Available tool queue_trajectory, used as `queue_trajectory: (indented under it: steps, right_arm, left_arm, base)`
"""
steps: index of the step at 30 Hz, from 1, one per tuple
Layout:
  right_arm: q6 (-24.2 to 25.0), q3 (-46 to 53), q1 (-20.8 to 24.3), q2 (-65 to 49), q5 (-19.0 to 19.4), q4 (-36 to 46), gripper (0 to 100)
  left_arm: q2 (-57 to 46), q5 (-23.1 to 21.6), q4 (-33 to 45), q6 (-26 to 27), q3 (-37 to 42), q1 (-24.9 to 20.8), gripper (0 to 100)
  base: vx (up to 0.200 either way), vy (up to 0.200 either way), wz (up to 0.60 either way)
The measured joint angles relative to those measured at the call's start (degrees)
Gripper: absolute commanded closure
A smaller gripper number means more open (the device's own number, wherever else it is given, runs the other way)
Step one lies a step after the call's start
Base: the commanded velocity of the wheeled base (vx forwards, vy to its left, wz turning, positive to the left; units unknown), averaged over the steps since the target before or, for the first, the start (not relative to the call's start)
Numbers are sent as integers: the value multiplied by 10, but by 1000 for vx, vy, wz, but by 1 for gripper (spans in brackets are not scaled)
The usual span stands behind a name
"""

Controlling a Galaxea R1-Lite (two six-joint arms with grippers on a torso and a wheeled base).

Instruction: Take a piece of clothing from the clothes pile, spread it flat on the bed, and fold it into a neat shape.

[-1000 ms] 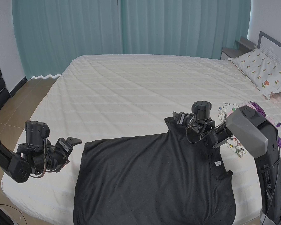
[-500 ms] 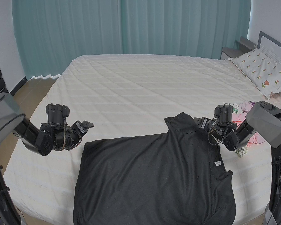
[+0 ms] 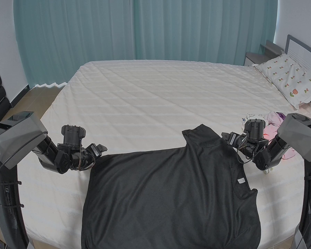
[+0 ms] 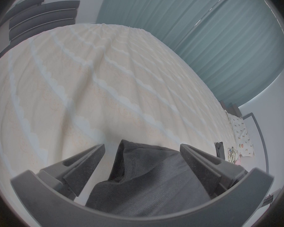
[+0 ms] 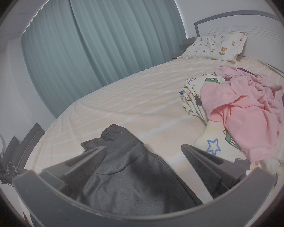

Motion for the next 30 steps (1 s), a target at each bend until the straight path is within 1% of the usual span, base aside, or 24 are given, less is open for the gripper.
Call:
queue_trajectory:
  steps: [1,2,7,12,17,24,30]
  right_arm:
    - [0,0,0,0,3,1,0]
    - [0,-1,-1,0,7,3,0]
    - [0,-5,-5,4,21,5,0]
    - [0,-11,-7,16,38,17,0]
    - [-9,-12,-10,23,70,16,0]
    - [-10,-20,-15,29,78,24,0]
    - [-5,-31,-22,37,87,26,0]
  left_arm:
    - [2,0,0,2,0,0,0]
    - [4,-1,0,5,-1,0,100]
    - [17,-1,0,23,-6,-1,100]
    - [27,0,0,27,-13,0,100]
    - [29,15,-1,27,-16,10,100]
    - [28,39,-2,27,-35,26,100]
    - [29,42,-2,25,-59,34,100]
  base:
    - [0,0,0]
    - [0,0,0]
    - [0,0,0]
    - [0,0,0]
    - [0,0,0]
    - [0,0,0]
    - [0,0,0]
